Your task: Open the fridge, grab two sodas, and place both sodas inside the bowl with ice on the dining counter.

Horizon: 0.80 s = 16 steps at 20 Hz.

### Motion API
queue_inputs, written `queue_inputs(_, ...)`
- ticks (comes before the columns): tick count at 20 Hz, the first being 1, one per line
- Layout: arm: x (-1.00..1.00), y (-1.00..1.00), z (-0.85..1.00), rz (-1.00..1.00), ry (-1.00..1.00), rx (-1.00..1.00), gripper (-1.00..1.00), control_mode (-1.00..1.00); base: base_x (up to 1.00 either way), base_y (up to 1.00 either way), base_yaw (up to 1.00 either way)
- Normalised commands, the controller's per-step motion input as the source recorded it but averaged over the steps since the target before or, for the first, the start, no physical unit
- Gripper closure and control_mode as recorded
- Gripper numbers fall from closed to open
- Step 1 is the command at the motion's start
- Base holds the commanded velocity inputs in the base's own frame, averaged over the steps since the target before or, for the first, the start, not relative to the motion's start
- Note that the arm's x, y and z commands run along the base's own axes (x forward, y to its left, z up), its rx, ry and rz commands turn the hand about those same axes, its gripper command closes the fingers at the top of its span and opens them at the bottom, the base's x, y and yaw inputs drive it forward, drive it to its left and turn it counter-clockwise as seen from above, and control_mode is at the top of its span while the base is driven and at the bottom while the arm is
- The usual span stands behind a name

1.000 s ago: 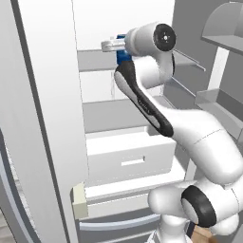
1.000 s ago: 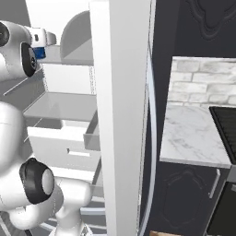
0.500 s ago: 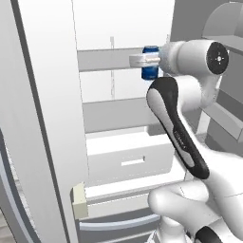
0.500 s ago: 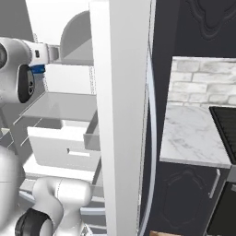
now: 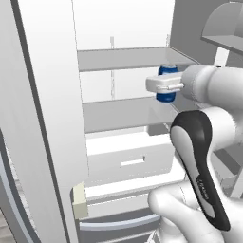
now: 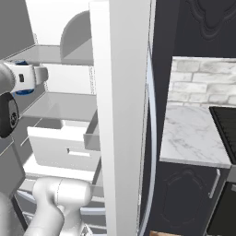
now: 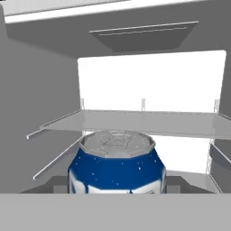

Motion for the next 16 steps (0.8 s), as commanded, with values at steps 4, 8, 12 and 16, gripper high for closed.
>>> queue_inputs(4,-0.79,0.0,-0.01,0.0,0.04,0.0,1.0,-1.0,0.0,0.0,0.0)
queue_inputs(8,-0.73,0.0,0.0,0.0,0.07,0.0,1.0,-1.0,0.0,0.0,0.0)
queue_inputs(12,-0.69,0.0,0.0,0.0,0.08,0.0,1.0,-1.0,0.0,0.0,0.0)
queue_inputs(16,-0.17,0.0,0.0,0.0,0.02,0.0,1.0,1.0,-0.55,0.0,0.0)
